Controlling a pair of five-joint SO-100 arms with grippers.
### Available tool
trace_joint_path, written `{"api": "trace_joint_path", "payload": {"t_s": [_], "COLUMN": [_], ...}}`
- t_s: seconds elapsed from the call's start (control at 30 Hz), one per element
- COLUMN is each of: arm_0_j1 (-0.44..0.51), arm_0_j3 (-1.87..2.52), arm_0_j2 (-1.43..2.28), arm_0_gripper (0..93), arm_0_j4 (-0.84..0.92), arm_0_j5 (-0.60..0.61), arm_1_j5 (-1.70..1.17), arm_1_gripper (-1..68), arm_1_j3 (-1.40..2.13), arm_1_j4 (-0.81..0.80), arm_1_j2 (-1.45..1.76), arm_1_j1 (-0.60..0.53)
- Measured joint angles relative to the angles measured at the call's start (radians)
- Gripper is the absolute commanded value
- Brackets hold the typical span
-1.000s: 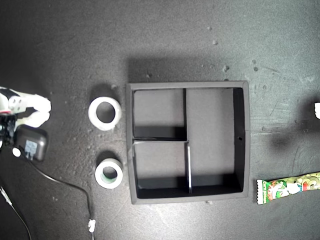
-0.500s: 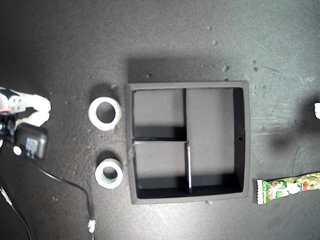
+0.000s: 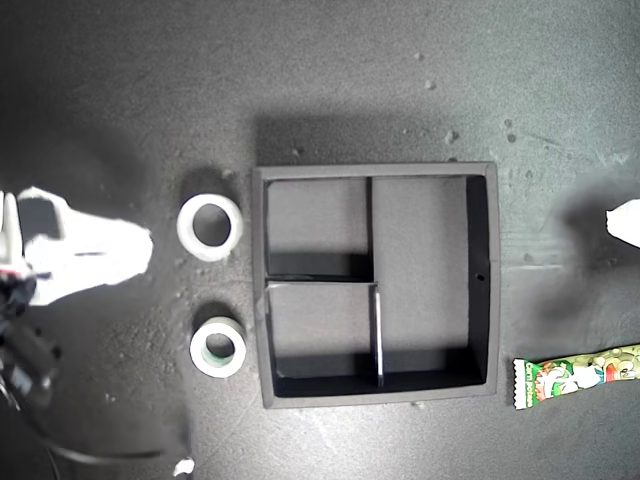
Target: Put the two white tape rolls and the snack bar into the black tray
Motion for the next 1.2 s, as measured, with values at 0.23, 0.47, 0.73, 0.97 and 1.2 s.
{"api": "trace_joint_path", "payload": {"t_s": [0.23, 0.47, 0.73, 0.97, 1.2], "arm_0_j1": [-0.058, -0.028, -0.026, -0.037, -0.092], "arm_0_j3": [-0.143, -0.400, -0.657, -0.741, -0.887], "arm_0_j2": [-0.078, -0.701, -1.229, -1.419, -1.618], "arm_0_gripper": [16.9, 18.3, 18.0, 17.8, 3.3], "arm_0_j4": [-0.017, -0.086, -0.120, -0.141, -0.089], "arm_0_j5": [0.178, 0.215, 0.258, 0.250, 0.225], "arm_1_j5": [0.005, 0.057, 0.249, 0.278, 0.344], "arm_1_gripper": [-0.2, -0.2, -0.2, -0.2, -0.2], "arm_1_j3": [0.000, 0.000, 0.000, 0.000, 0.000], "arm_1_j4": [-0.117, -0.147, -0.038, -0.032, -0.032], "arm_1_j2": [0.000, 0.000, 0.000, 0.000, 0.000], "arm_1_j1": [-0.127, -0.160, -0.137, -0.143, -0.144]}}
